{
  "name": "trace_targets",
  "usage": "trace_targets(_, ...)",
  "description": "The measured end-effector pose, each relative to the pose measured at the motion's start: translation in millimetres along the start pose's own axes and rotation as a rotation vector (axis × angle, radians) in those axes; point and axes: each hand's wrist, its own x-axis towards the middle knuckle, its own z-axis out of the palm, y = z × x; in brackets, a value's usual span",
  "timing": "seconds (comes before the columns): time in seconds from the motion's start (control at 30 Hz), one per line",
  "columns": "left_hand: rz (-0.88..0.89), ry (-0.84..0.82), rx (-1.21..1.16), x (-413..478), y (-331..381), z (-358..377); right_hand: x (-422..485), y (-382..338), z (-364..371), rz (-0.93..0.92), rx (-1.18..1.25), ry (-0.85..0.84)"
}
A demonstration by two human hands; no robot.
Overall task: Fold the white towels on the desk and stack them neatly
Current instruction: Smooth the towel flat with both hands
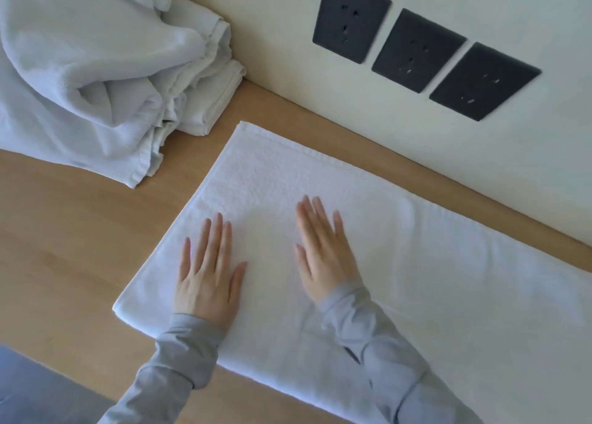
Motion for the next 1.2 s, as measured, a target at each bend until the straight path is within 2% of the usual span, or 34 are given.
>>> trace_targets(0.07, 0.12, -0.014, -0.02, -4, 27, 6, -36, -33, 16, -0.053, 0.007, -0.017)
trace_targets(0.13, 0.158, -0.045, -0.01, -7, 37, 12, -65, -38, 25, -0.058, -0.025, -0.068)
trace_targets(0.3, 0.148, -0.035, 0.043, -9, 30, 23, -91, 51, 11, -0.054, -0.099, -0.114)
trace_targets(0.4, 0.132, -0.039, 0.06, -9, 31, 26, -94, 136, -11, 0.149, -0.186, -0.14)
trace_targets(0.53, 0.133, -0.042, 0.075, -10, 31, 28, -107, 240, -33, 0.617, -0.139, -0.141)
trace_targets(0.6, 0.136, -0.041, 0.086, -9, 33, 29, -112, 268, -40, 0.795, -0.114, -0.162)
trace_targets(0.7, 0.123, -0.035, 0.087, -6, 34, 28, -104, 267, -46, 0.918, -0.08, -0.154)
trace_targets(0.77, 0.123, -0.039, 0.088, -7, 35, 28, -95, 233, -45, 0.892, -0.043, -0.05)
trace_targets(0.83, 0.109, -0.041, 0.087, -9, 35, 28, -91, 174, -37, 0.708, -0.006, 0.087)
trace_targets(0.9, 0.077, -0.027, 0.047, -11, 42, 27, -95, 104, -24, 0.478, 0.03, 0.141)
trace_targets(0.97, 0.092, -0.014, -0.007, -17, 65, 28, -107, 44, -6, 0.327, 0.046, 0.111)
trace_targets(1.03, 0.147, -0.023, -0.034, -29, 96, 35, -125, 13, 8, 0.262, 0.007, 0.017)
trace_targets(1.1, 0.151, -0.06, -0.034, -40, 116, 44, -146, 12, 15, 0.244, -0.051, -0.063)
trace_targets(1.2, 0.161, -0.062, 0.031, -44, 116, 53, -178, 49, 9, 0.267, -0.06, -0.082)
